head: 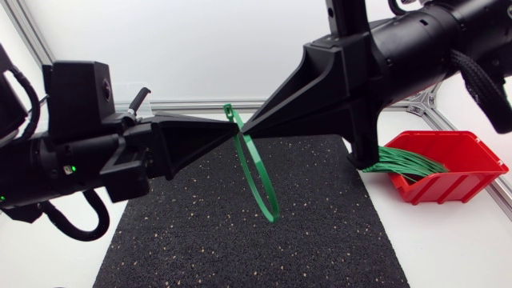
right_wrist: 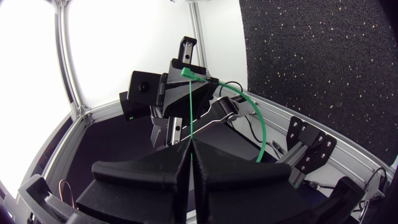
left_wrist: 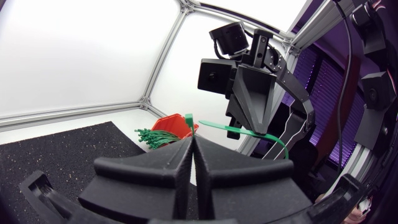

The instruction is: Take a green cable tie from the red box, thread the tail through the head to close it, then place it in the transparent bin on the left.

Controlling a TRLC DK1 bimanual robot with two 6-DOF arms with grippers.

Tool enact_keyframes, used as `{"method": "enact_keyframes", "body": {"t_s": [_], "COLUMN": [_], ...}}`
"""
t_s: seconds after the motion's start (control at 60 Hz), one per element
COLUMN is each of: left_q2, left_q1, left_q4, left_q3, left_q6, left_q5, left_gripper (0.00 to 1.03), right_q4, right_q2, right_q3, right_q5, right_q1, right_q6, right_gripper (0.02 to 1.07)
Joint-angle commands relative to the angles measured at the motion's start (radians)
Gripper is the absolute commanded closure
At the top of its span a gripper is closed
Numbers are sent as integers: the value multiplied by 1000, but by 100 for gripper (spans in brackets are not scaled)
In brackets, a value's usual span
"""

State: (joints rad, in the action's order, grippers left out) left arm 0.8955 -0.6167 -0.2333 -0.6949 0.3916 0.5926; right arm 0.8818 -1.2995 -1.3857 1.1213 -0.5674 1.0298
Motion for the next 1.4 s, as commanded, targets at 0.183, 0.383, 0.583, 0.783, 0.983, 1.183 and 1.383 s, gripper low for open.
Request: {"method": "enact_keyframes", "body": {"t_s": [0.183,0.383,0.583,0.783,0.983,1.183,1.383], "left_q2": [10,8,5,19,20,16,-4], "left_q1": [-14,-35,-41,-20,-14,-23,-41], "left_q4": [-6,-4,-4,-12,-14,-11,-1], "left_q3": [3,6,6,5,3,1,1], "left_q6": [-14,-14,-14,-23,-25,-25,-25], "left_q5": [-7,-11,-19,-20,-20,-19,-19], "left_gripper": [100,100,100,100,100,100,100], "right_q4": [-14,-24,-27,-27,-29,-33,-35], "right_q2": [2,-6,-9,0,2,-1,-3], "right_q3": [19,30,33,33,33,36,37], "right_q5": [-6,-8,-8,-8,-8,-8,-9], "right_q1": [4,4,4,3,3,3,3], "right_q6": [35,35,35,35,35,35,35], "right_gripper": [101,101,101,101,101,101,101]}}
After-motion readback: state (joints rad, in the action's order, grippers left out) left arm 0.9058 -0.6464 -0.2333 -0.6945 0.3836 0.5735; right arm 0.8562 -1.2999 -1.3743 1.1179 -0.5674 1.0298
